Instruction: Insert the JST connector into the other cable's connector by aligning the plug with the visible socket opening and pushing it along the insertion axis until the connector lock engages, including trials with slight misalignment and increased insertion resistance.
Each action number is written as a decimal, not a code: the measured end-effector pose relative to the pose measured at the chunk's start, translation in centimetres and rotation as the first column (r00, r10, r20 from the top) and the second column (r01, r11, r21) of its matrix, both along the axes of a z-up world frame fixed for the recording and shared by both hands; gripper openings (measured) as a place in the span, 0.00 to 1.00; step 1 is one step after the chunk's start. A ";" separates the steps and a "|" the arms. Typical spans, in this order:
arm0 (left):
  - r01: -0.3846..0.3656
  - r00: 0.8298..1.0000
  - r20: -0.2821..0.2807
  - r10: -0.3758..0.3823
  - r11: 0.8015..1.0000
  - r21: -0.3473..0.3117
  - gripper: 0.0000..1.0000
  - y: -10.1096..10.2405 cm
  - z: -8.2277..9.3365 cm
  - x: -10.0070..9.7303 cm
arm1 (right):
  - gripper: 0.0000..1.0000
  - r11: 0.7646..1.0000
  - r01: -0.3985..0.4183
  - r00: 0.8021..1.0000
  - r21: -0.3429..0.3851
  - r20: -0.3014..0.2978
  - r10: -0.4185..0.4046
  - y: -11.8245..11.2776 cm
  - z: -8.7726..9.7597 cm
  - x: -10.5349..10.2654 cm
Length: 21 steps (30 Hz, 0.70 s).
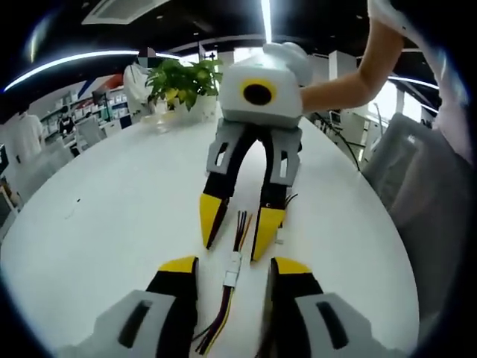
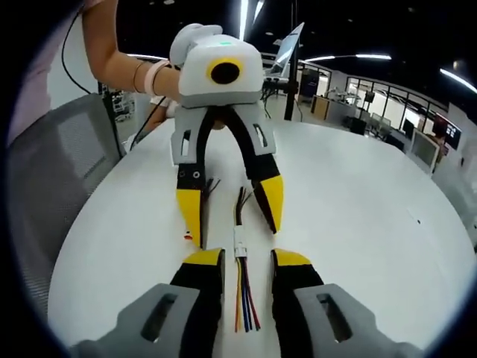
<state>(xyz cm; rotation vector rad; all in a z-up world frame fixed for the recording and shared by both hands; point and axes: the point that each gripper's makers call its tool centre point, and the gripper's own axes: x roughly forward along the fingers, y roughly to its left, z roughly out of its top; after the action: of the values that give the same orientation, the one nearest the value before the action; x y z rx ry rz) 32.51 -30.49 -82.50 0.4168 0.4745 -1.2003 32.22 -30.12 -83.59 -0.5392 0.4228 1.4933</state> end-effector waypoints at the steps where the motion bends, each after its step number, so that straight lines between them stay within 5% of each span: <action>1: 0.003 1.000 0.004 -0.003 1.000 0.001 0.33 0.0 0.2 0.0 | 0.22 1.000 0.004 1.000 0.003 0.008 -0.004 0.0 0.4 0.0; 13: 0.033 0.994 0.102 -0.034 0.999 0.017 0.33 0.6 3.9 -1.5 | 0.20 0.995 0.043 0.995 0.095 0.082 -0.051 -0.7 5.1 -0.6; 21: 0.070 0.993 0.095 -0.071 0.997 0.018 0.31 0.7 4.2 -3.4 | 0.16 0.995 0.049 0.995 0.090 0.083 -0.056 -1.6 5.3 -2.1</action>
<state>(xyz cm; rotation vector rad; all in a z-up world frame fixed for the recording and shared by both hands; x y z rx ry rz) 29.08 -29.76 -78.32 0.5051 0.3886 -1.2398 30.16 -31.73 -78.26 -0.5162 0.3010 1.4263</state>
